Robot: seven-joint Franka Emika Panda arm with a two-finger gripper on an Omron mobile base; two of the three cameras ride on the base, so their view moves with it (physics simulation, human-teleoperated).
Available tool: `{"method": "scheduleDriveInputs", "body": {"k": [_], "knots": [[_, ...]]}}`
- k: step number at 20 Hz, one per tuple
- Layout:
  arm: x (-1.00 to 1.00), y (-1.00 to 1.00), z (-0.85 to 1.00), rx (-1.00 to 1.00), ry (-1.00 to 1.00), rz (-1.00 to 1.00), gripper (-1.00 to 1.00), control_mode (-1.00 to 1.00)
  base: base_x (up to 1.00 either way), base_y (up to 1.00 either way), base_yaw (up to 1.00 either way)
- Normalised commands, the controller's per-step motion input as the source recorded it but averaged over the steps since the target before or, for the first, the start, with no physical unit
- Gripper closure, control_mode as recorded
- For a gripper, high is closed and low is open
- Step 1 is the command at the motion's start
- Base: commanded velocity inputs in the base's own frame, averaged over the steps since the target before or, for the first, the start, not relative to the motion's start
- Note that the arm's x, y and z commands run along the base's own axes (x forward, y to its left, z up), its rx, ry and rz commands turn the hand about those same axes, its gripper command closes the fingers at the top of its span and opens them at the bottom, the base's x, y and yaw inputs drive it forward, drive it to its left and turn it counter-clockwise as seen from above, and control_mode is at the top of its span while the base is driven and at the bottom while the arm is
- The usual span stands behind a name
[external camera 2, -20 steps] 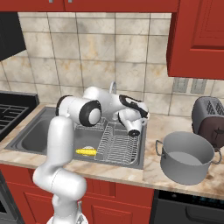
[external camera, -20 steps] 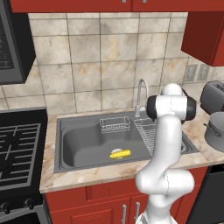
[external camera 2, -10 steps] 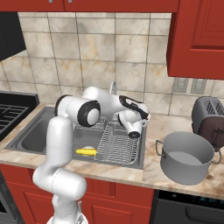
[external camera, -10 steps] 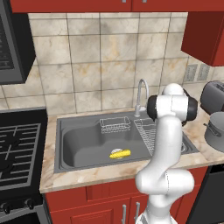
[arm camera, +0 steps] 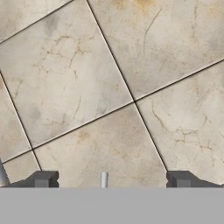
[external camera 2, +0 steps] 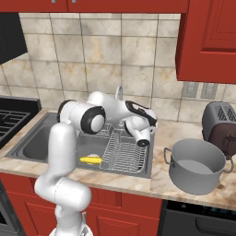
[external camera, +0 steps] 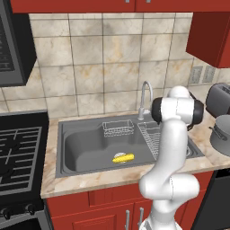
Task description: Dump the corn from the pot into the sink. Then turn on the water and wash the corn. Then turn off the water and put the corn back in the pot.
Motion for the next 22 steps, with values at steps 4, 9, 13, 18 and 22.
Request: {"method": "scheduleDriveInputs", "body": {"k": [4,9,13,18,22], "knots": [[-0.38,0.09,-0.11,0.0,0.0,0.08,-1.0,-1.0,0.0,0.0,0.0],[-0.27,0.11,-0.03,0.0,0.0,0.05,-1.0,-1.0,0.0,0.0,0.0],[-0.15,0.35,0.0,0.0,-0.03,0.05,-1.0,-1.0,0.0,0.0,0.0],[0.0,0.44,-0.01,0.0,-0.01,0.0,-1.0,-1.0,0.0,0.0,0.0],[0.17,0.2,-0.06,0.0,0.0,0.0,-1.0,-1.0,0.0,0.0,0.0]]}}
